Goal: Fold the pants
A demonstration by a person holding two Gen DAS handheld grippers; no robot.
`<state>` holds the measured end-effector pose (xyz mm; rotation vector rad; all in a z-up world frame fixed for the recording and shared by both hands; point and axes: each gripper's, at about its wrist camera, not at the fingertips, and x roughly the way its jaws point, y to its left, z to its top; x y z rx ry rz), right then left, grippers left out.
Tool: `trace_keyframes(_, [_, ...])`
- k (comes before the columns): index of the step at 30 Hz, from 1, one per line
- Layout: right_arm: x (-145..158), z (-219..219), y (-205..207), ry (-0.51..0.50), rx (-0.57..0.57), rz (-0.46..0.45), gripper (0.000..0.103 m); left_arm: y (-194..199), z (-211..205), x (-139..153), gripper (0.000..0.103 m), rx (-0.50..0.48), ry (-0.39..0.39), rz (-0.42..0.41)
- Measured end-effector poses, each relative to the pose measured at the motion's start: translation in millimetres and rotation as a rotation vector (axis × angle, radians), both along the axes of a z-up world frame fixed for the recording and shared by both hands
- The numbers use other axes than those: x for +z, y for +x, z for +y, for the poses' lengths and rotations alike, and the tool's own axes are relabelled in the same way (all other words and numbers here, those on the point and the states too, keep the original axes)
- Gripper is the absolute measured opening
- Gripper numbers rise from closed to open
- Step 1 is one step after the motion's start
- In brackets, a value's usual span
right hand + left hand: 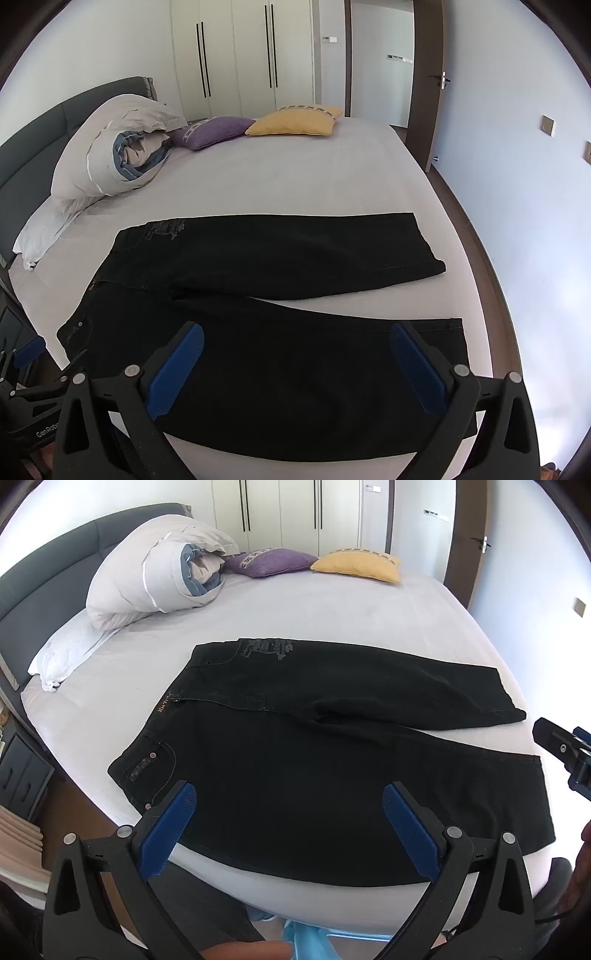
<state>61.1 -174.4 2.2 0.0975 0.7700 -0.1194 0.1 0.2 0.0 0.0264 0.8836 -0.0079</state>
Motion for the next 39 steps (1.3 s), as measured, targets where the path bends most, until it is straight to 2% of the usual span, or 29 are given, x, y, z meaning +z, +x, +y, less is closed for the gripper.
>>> trace_keyframes(1, [-0.1, 0.2, 0.0, -0.001, -0.002, 0.002, 0.103, -0.3, -0.8, 0.2, 0.103, -0.002, 0.017, -0.007])
trace_keyframes(11, [0.1, -1.1, 0.1, -0.004, -0.001, 0.003, 0.103, 0.2, -5.7, 1.7, 0.103, 0.003, 0.01, -0.014])
trace_keyframes(15, [0.2, -3.2, 0.5, -0.002, -0.001, 0.005, 0.103, -3.4, 7.7, -3.4, 0.103, 0.006, 0.006, -0.005])
trace_keyframes(25, [-0.8, 24.1, -3.5, -0.006, 0.004, 0.008, 0.103, -2.9, 9.8, -5.4, 0.103, 0.013, 0.005, -0.004])
trace_keyframes(39, [-5.3, 29.7, -4.6, -0.007, 0.01, 0.008, 0.103, -3.4, 10.3, -5.2, 0.103, 0.017, 0.007, -0.004])
